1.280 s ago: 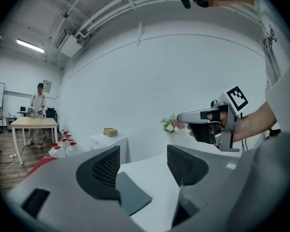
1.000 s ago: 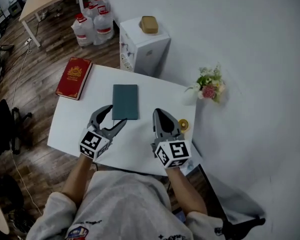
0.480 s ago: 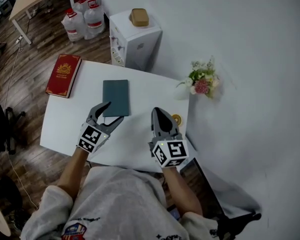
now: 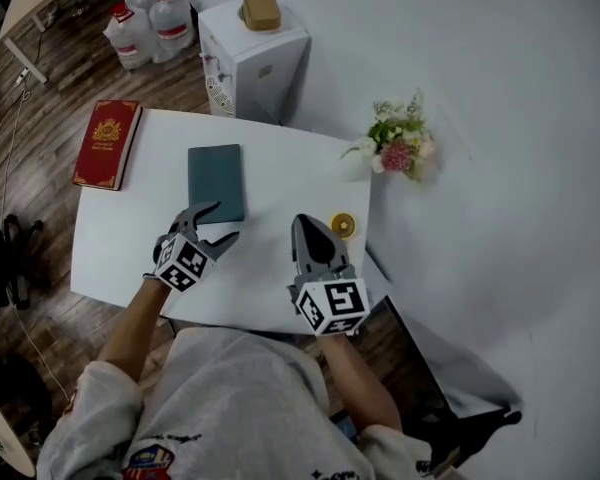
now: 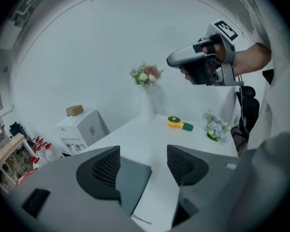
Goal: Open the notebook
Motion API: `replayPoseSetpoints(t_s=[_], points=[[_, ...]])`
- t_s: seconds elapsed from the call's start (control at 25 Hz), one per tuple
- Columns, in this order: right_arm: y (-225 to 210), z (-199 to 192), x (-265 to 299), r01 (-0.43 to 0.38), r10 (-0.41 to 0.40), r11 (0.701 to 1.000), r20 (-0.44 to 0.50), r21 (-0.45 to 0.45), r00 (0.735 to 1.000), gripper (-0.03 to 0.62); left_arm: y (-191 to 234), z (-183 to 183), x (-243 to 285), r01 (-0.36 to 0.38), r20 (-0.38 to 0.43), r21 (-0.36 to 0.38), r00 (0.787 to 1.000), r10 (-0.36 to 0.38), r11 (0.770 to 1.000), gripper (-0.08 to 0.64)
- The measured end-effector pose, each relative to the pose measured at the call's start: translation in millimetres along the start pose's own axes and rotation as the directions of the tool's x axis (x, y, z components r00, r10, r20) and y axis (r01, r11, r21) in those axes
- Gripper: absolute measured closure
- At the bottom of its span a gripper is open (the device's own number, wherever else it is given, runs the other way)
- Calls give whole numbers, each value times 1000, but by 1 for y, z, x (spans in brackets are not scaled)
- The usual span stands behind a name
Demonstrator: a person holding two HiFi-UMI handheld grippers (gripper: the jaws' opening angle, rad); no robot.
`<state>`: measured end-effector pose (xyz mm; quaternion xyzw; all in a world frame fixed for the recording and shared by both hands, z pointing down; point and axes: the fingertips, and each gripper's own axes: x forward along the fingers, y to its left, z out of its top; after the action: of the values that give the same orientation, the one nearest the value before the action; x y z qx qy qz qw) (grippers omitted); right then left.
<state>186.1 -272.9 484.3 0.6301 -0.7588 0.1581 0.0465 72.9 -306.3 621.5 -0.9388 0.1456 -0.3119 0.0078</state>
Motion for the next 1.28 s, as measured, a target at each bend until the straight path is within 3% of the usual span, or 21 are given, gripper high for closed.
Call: replayPoseSetpoints(t_s=[0.16,0.36,0.6,0.76,1.12,1.28], points=[[-12,-16,-4,11,-11,1000,-22,8,1000,598,-3,-25,27,31,-110,72,994,-23,997,264],[-24,-26,-8,37,-36,999,-45,29,998,598,0,-52,60,76,-236,147,971,-40,986,300],[-37,-35,-14,67,-64,997,-73,36,995,598,-3,-83,94,141,-392,325,920,-2,935,321],[-41,-37,-13,77,-74,996,-69,39,995,598,-1,-95,102,174,-438,363,899,3,915,333],[-50,-38,-18,108,-103,992,-81,60,991,598,-4,-106,110,187,-481,455,875,63,871,345],[-51,-41,-19,115,-110,991,-80,65,991,597,-12,-110,111,209,-502,458,863,58,864,423]])
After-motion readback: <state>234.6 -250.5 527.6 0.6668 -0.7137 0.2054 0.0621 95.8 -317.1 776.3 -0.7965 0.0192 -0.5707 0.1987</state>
